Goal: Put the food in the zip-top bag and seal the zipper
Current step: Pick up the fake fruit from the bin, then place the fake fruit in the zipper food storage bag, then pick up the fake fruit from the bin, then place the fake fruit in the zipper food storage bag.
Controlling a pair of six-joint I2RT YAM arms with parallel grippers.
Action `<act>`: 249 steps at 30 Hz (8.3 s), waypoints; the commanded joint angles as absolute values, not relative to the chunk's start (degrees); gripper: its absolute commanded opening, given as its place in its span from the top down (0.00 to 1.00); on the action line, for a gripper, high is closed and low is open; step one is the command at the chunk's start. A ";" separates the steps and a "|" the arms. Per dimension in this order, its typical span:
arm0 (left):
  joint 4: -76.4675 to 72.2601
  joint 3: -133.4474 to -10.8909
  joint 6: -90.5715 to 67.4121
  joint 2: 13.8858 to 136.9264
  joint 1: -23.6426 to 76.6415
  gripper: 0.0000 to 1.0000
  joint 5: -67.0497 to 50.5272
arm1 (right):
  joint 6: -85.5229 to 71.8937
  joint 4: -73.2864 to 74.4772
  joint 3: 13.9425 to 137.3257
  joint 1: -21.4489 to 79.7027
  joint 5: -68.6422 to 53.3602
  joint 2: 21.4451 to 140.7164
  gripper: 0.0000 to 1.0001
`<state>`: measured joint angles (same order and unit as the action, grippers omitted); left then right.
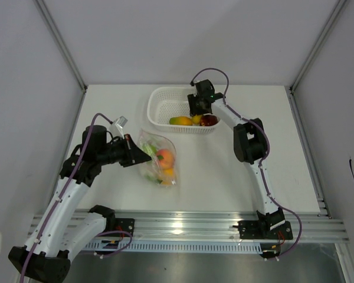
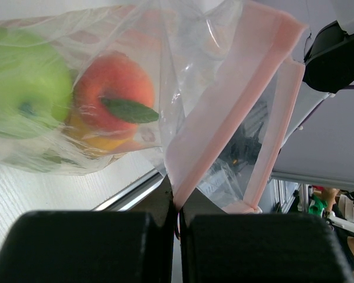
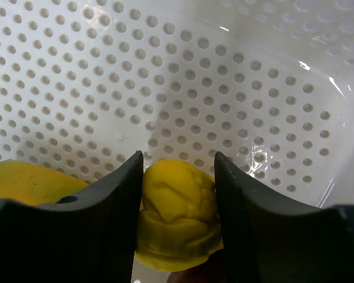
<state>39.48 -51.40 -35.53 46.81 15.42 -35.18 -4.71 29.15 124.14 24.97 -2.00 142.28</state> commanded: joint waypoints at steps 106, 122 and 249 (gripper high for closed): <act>38.76 -56.25 -35.68 46.23 15.56 0.99 -35.68 | -2.21 5.37 87.54 63.19 5.53 80.51 0.01; 41.48 -57.66 -34.81 45.62 15.56 0.99 -33.57 | -9.65 13.51 105.62 37.38 10.64 100.26 0.01; 35.42 -54.67 -35.42 47.11 15.56 0.99 -38.41 | -20.92 33.13 88.33 69.79 14.41 81.56 0.88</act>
